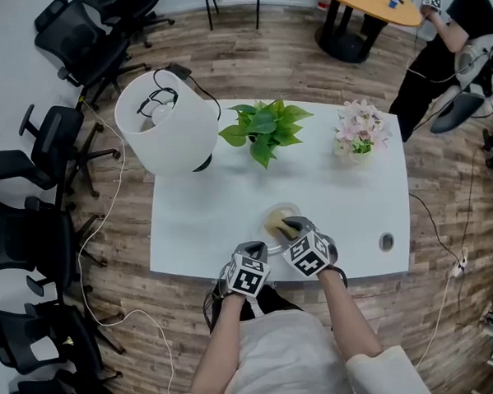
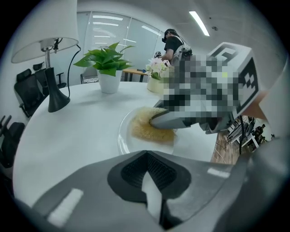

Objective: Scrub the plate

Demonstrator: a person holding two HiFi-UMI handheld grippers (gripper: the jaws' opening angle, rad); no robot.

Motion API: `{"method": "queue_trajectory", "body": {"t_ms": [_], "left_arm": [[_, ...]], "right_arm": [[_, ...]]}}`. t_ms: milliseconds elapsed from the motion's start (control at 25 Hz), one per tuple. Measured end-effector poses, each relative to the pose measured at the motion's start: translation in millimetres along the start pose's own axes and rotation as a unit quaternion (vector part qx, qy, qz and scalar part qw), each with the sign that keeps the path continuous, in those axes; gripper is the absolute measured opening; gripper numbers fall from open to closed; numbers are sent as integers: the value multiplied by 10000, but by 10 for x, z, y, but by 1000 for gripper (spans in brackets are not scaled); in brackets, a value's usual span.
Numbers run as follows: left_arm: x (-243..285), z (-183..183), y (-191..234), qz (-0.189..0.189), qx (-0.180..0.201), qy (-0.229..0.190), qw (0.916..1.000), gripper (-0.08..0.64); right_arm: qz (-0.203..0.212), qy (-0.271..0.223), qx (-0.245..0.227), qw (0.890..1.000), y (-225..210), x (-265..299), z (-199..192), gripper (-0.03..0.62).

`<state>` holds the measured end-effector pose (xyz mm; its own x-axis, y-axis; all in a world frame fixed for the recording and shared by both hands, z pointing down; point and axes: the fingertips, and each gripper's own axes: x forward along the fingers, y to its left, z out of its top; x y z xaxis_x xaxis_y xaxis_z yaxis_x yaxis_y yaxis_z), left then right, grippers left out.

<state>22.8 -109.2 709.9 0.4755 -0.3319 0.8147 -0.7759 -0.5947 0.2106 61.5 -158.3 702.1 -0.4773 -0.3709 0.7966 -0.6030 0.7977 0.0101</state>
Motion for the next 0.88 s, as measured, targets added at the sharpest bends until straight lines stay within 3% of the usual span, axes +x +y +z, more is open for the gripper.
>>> {"method": "queue_trajectory", "body": {"t_ms": [320,600,880], "left_arm": [[50,32,-17,-14,146,125,9998,1],[64,42,-28,-53,155,181,9997,1],[133,64,-54,-203,137,251,9994,1]], "right_arm": [[163,-77,98,9998,176,30,60,101],[-225,1,203,9995,-254,25,55,101],[-550,-141,670,9961,-516,46,119,101]]}}
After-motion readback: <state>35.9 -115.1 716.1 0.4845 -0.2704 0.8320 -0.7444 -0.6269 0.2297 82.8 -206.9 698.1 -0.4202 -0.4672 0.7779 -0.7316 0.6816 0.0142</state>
